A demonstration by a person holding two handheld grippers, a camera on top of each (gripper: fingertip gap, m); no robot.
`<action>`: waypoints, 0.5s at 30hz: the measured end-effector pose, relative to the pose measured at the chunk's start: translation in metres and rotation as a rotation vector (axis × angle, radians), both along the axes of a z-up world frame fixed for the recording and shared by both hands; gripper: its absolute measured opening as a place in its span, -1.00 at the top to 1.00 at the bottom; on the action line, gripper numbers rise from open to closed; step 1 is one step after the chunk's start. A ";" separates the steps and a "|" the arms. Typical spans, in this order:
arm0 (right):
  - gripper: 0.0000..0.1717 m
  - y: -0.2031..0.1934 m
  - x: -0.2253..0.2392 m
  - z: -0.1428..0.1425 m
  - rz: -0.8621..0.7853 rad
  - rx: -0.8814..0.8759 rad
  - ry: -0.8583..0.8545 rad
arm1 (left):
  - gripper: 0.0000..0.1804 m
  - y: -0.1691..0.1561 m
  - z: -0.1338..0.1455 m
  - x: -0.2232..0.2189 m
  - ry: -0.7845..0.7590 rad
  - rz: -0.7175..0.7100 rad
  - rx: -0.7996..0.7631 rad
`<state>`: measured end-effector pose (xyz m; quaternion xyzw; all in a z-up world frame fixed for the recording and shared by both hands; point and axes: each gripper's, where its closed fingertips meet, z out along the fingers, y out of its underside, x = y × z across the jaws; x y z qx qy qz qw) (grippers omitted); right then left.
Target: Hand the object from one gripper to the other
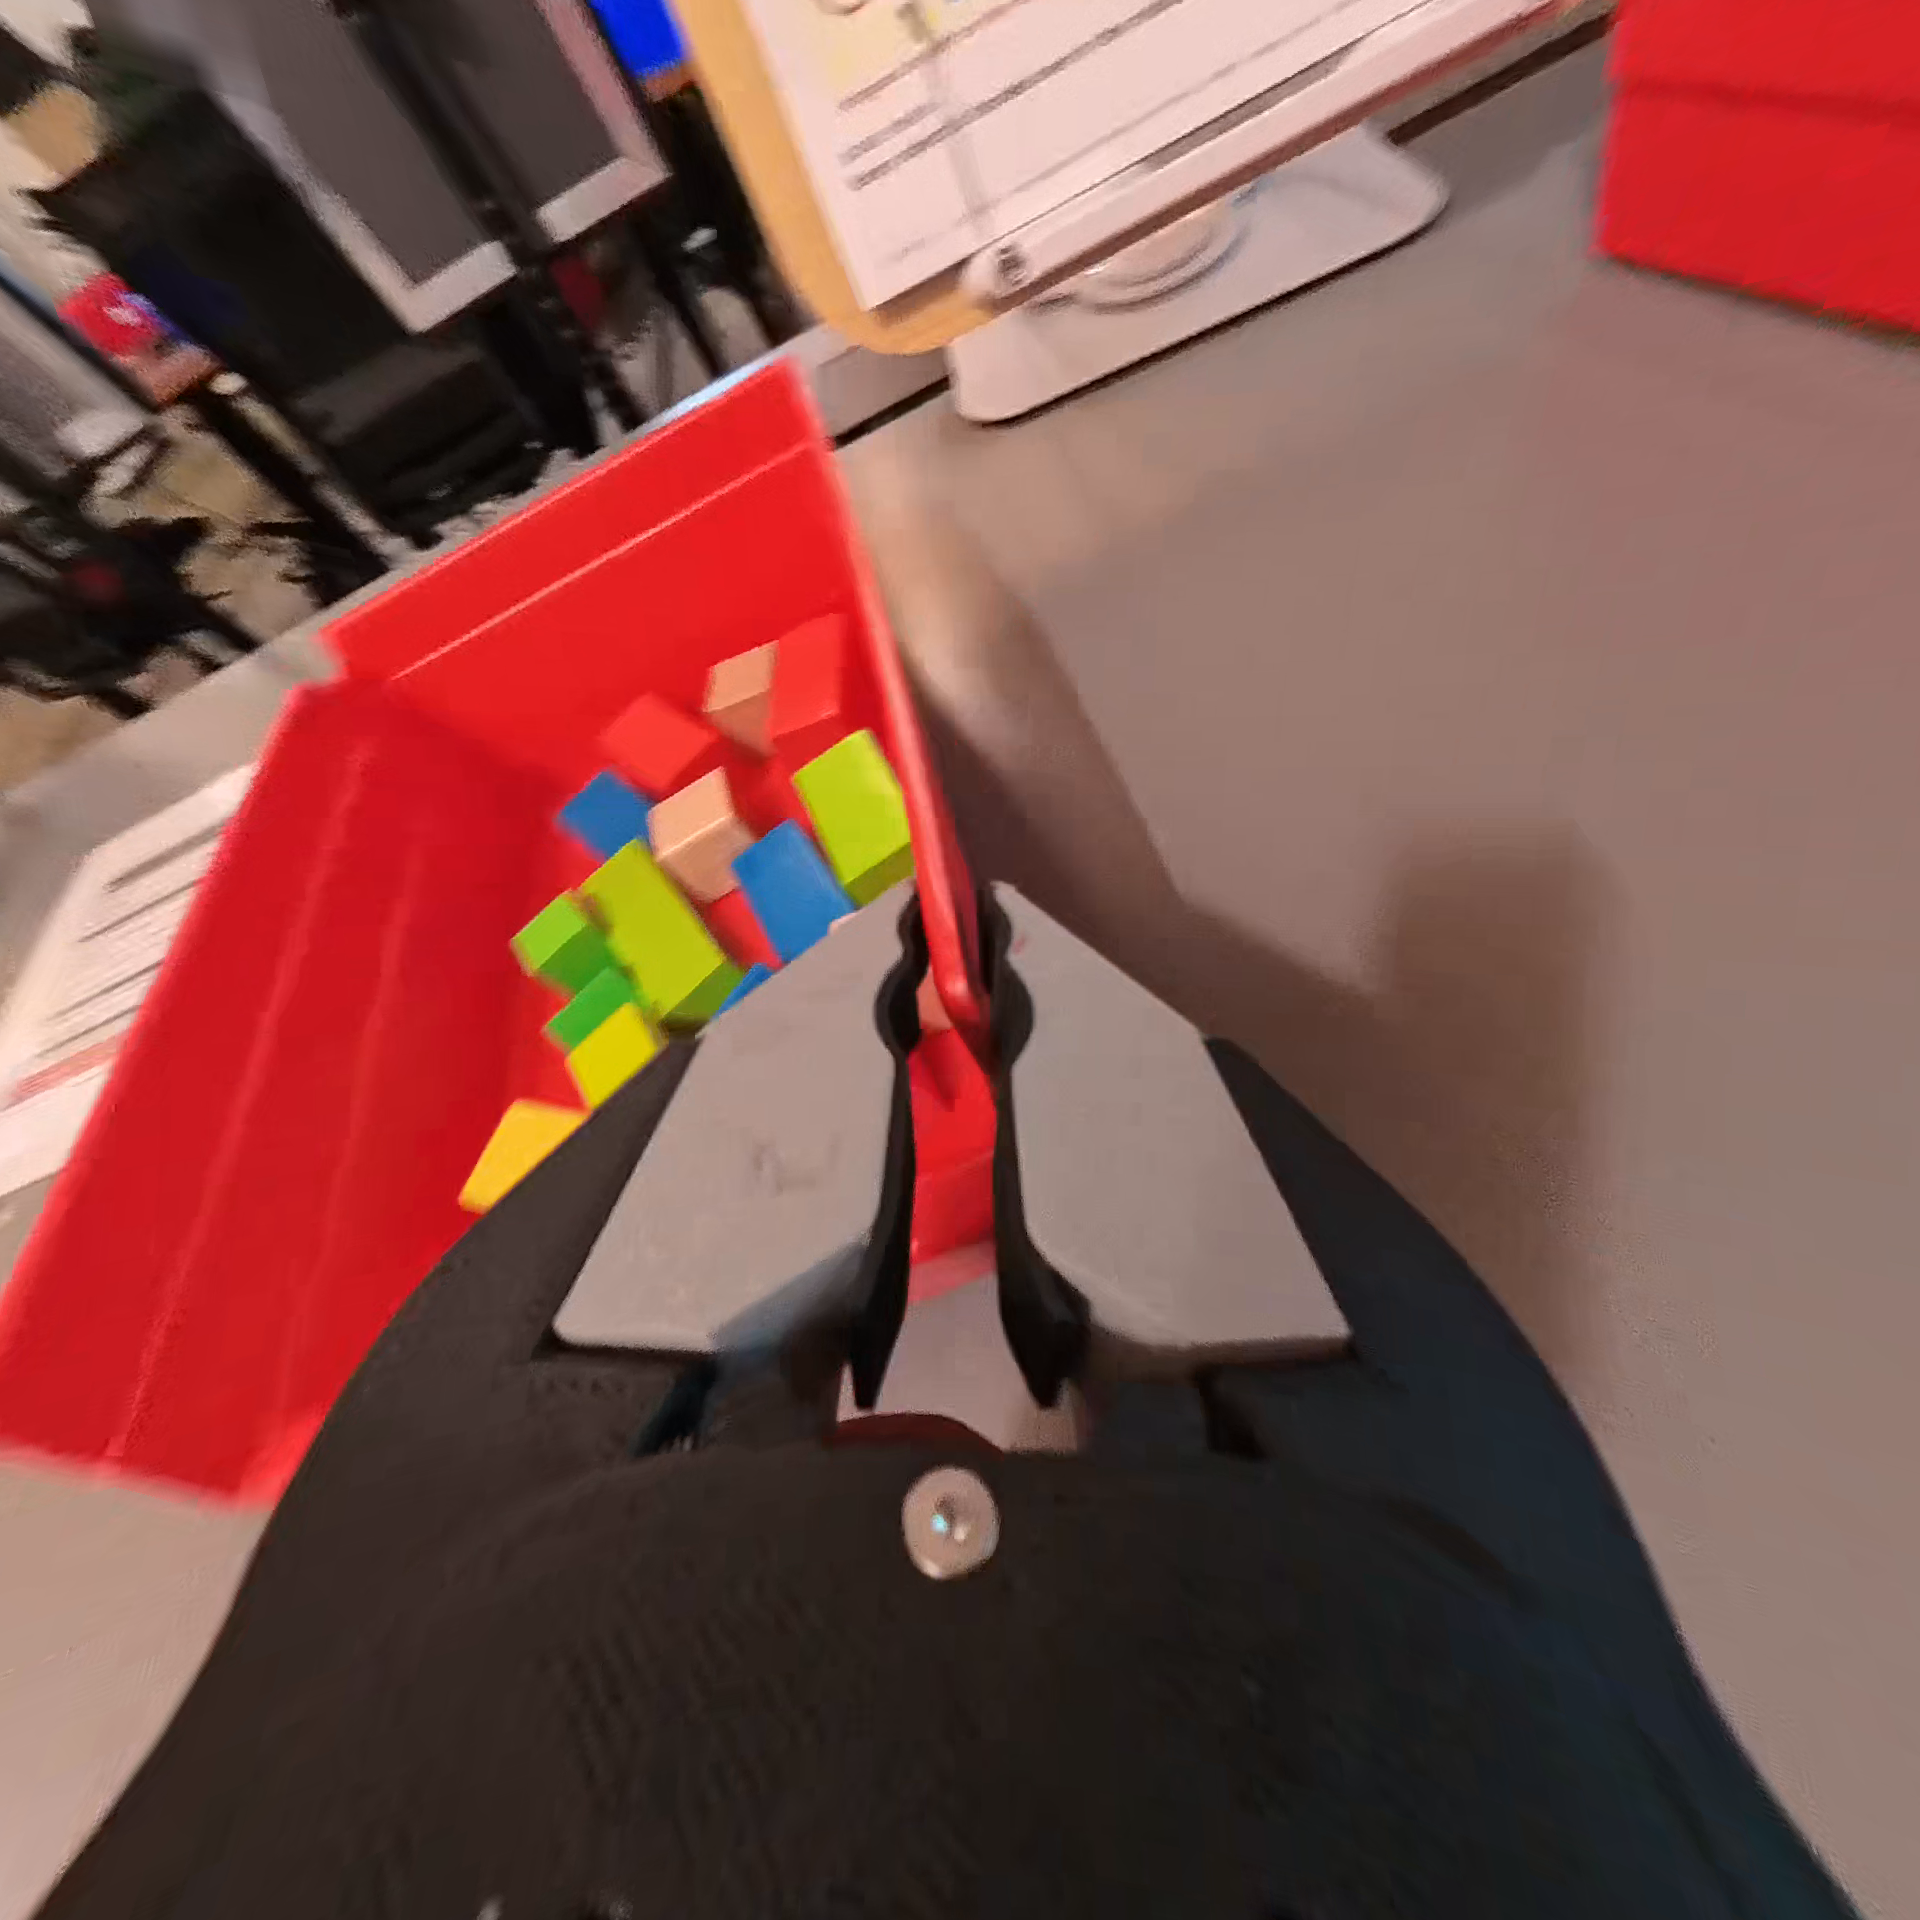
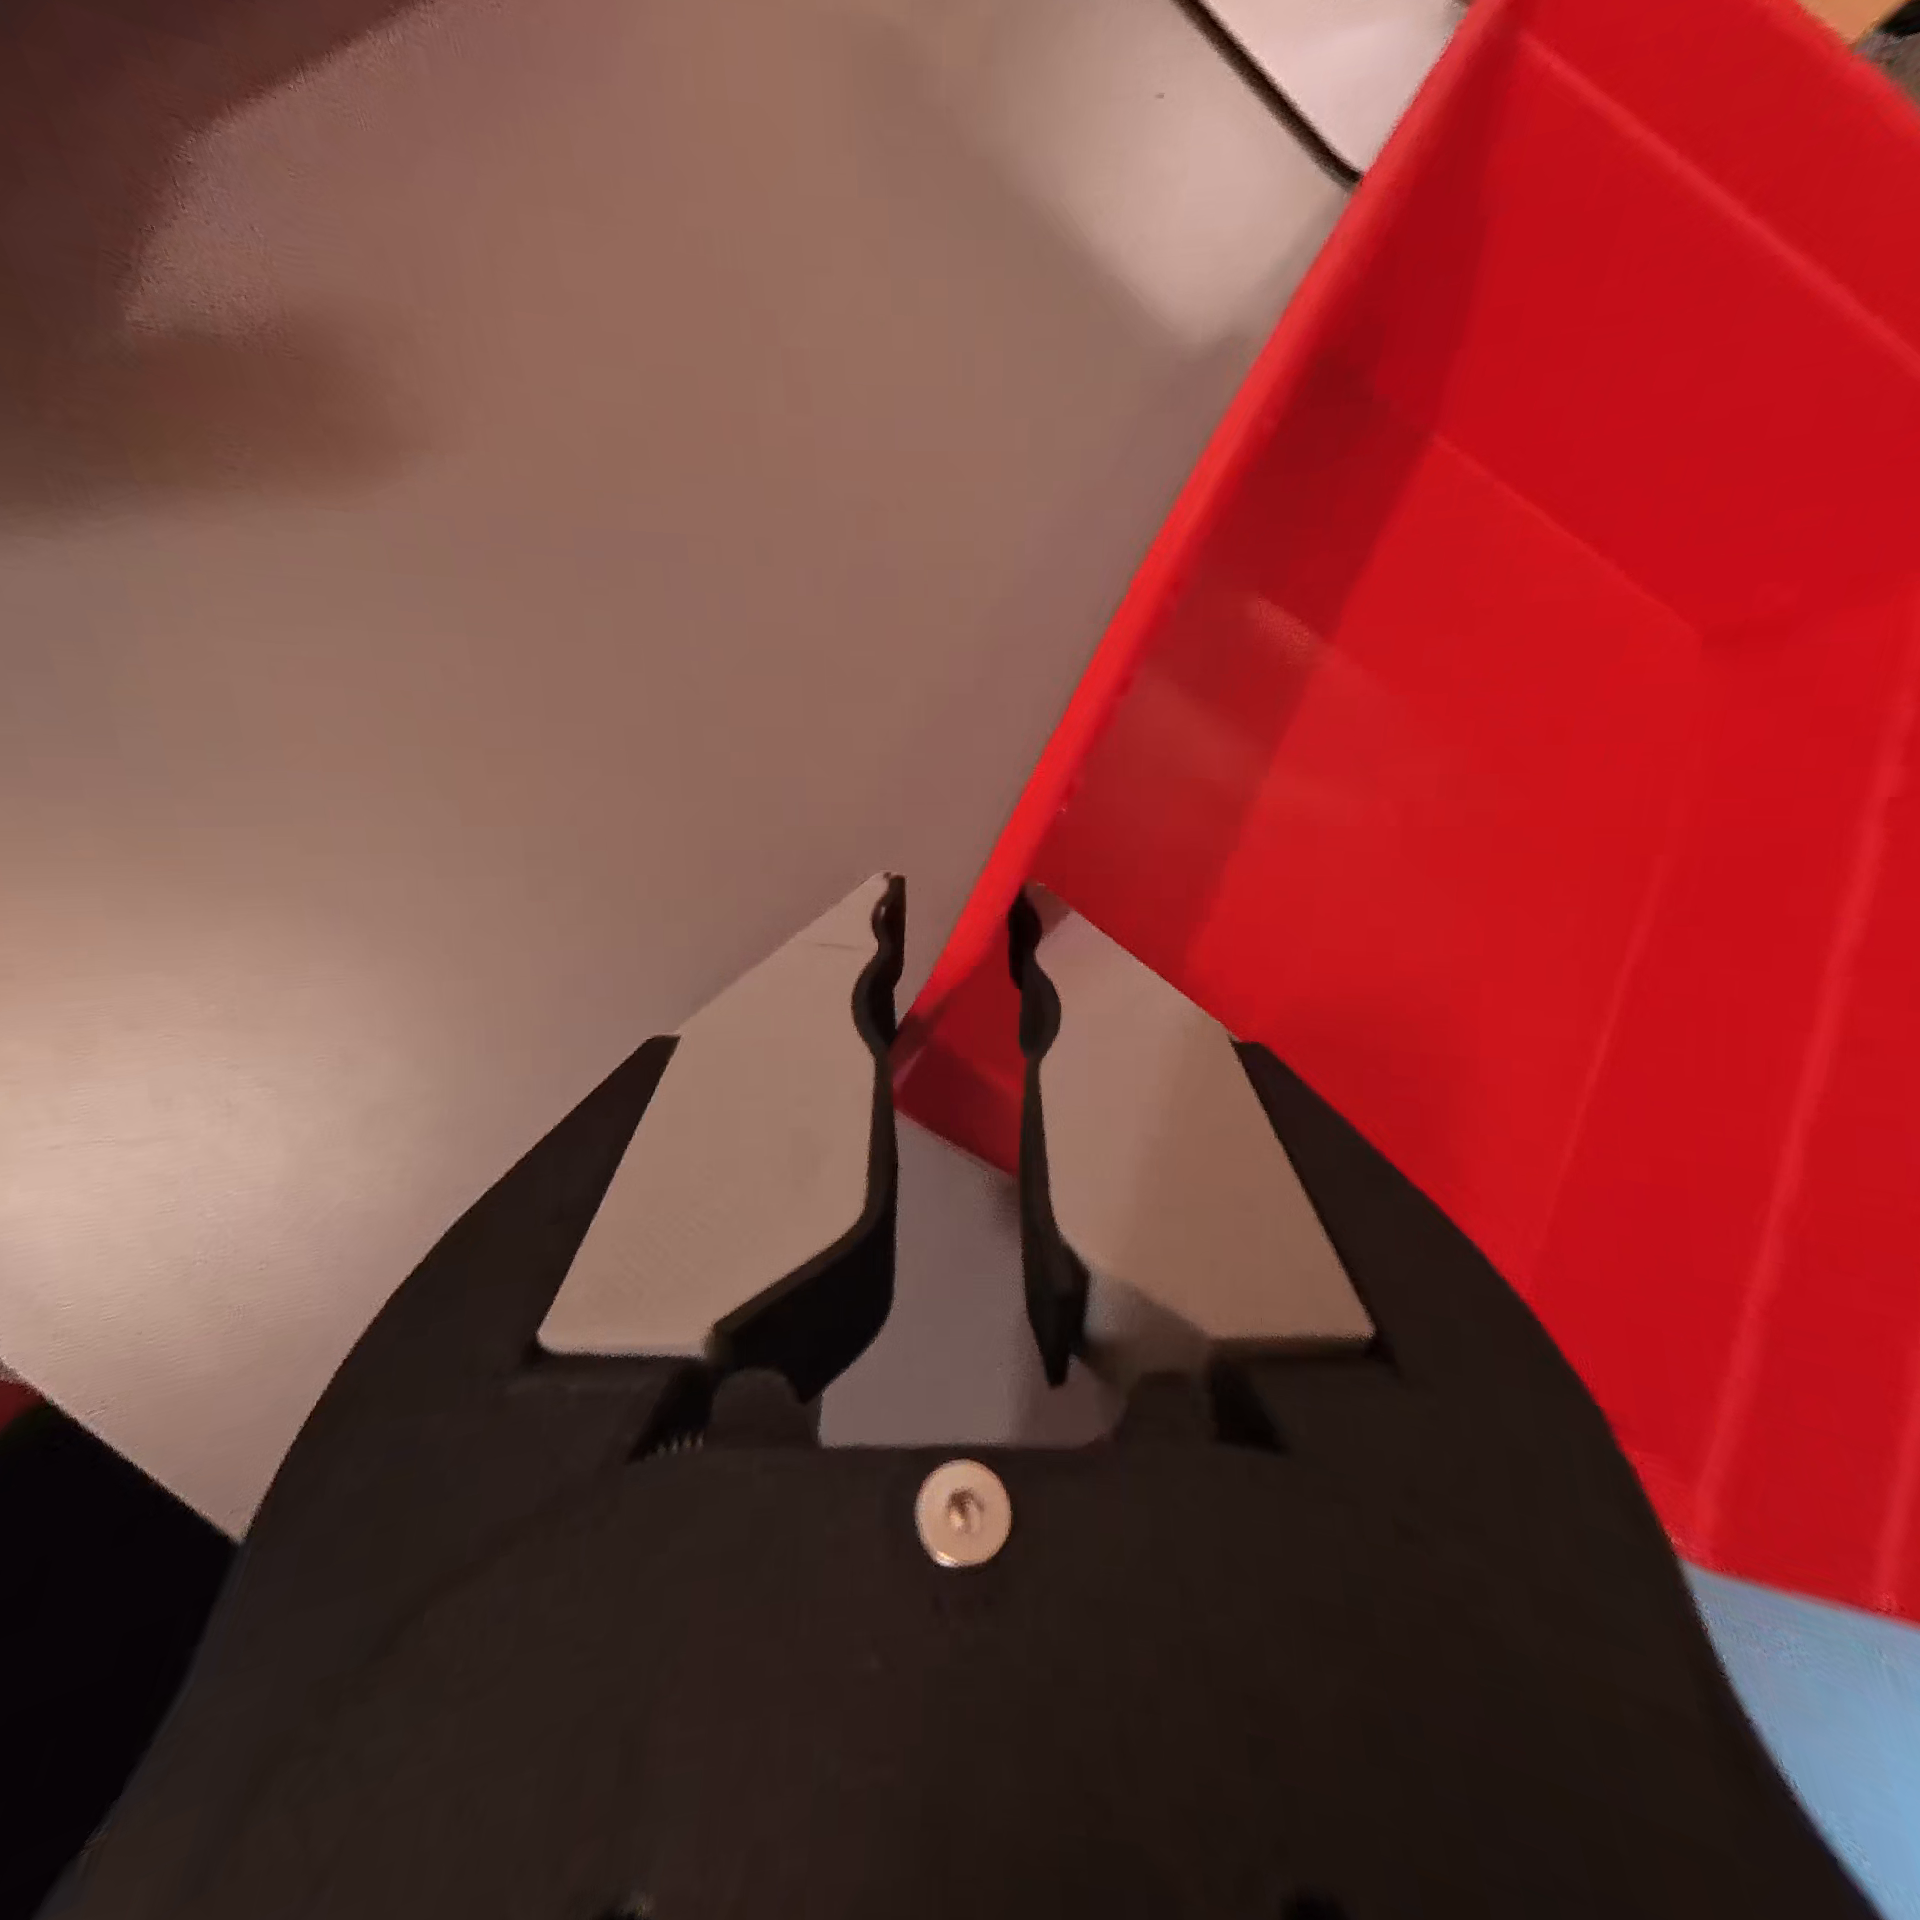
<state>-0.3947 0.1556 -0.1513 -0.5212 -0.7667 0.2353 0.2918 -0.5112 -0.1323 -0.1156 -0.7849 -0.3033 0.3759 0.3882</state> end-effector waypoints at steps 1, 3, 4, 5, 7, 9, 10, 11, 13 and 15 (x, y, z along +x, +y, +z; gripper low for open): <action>0.84 0.007 0.001 0.001 -0.023 0.019 0.005 | 0.99 -0.014 0.001 -0.002 0.014 0.028 -0.003; 0.90 0.024 -0.001 0.003 -0.083 0.061 0.020 | 1.00 -0.037 -0.007 -0.004 -0.055 0.039 0.071; 0.93 0.032 -0.002 0.002 -0.113 0.070 0.028 | 1.00 -0.047 -0.009 -0.005 -0.074 0.046 0.114; 0.95 0.041 -0.003 0.000 -0.144 0.074 0.031 | 1.00 -0.059 -0.010 -0.006 -0.084 0.068 0.141; 0.98 0.056 -0.004 -0.006 -0.198 0.050 0.027 | 1.00 -0.074 -0.012 -0.006 -0.092 0.093 0.166; 0.99 0.067 -0.002 -0.005 -0.249 -0.009 0.058 | 1.00 -0.080 -0.011 -0.004 -0.085 0.105 0.174; 0.98 0.073 0.001 -0.005 -0.281 -0.017 0.068 | 1.00 -0.083 -0.010 -0.005 -0.072 0.118 0.166; 0.97 0.079 0.004 -0.005 -0.306 -0.023 0.086 | 1.00 -0.085 -0.009 -0.006 -0.062 0.132 0.161; 0.95 0.086 0.011 -0.002 -0.344 -0.036 0.128 | 1.00 -0.088 -0.009 -0.009 -0.060 0.152 0.180; 0.93 0.089 0.018 -0.003 -0.373 -0.008 0.146 | 1.00 -0.086 -0.010 -0.011 -0.052 0.150 0.174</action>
